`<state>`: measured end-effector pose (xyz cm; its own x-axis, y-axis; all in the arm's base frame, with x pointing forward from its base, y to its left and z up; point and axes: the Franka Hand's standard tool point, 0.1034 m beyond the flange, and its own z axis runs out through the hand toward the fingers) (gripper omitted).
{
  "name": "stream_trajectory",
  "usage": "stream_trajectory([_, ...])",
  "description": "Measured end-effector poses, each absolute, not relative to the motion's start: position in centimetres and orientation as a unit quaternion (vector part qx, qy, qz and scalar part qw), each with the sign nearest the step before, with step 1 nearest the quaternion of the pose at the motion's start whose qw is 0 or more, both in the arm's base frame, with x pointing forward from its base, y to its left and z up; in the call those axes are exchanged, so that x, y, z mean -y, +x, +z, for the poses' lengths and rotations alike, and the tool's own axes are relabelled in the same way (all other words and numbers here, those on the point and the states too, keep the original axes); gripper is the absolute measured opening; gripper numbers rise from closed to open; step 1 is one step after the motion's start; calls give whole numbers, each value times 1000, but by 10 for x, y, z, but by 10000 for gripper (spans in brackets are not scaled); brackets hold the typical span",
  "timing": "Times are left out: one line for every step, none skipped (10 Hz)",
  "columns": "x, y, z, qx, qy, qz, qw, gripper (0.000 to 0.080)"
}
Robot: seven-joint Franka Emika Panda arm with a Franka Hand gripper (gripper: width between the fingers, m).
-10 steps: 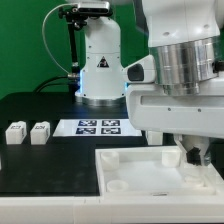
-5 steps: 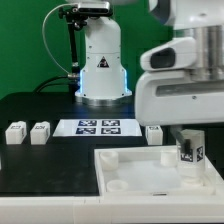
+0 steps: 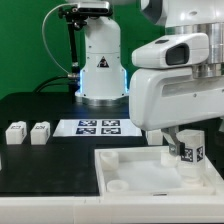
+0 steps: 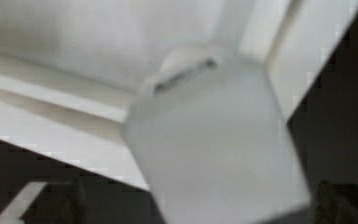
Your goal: Assemble one leg
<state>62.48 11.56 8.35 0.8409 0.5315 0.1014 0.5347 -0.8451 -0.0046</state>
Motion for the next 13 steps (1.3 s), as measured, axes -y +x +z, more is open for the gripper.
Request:
stream_trajectory([-114,621,81,312,-949,-45,14,649])
stream_trajectory([-110,621,80,354,-934,-44,10,649])
stream_trajectory([-110,621,80,352,-935,-44,11,649])
stream_trajectory([-110,621,80,345,-937,-43,11,649])
stream_trajectory([-110,621,80,331,-942,-43,12,619])
stream_trajectory([-109,621,80,331,-943,-43,12,619])
stream_trajectory([-110,621,80,324,-945,-43,12,423])
stream_trajectory([-111,621,80,256,-966,-42,17,423])
stream_trajectory([-111,621,80,214,-976,-42,20,291])
stream_trajectory([-111,621,80,155,-987,-40,22,291])
stream_trajectory([-112,621,79,94,-994,-39,26,291])
stream_trajectory([-115,624,79,14,-999,-38,29,291])
stream_trajectory([-115,627,79,-55,-997,-34,32,291])
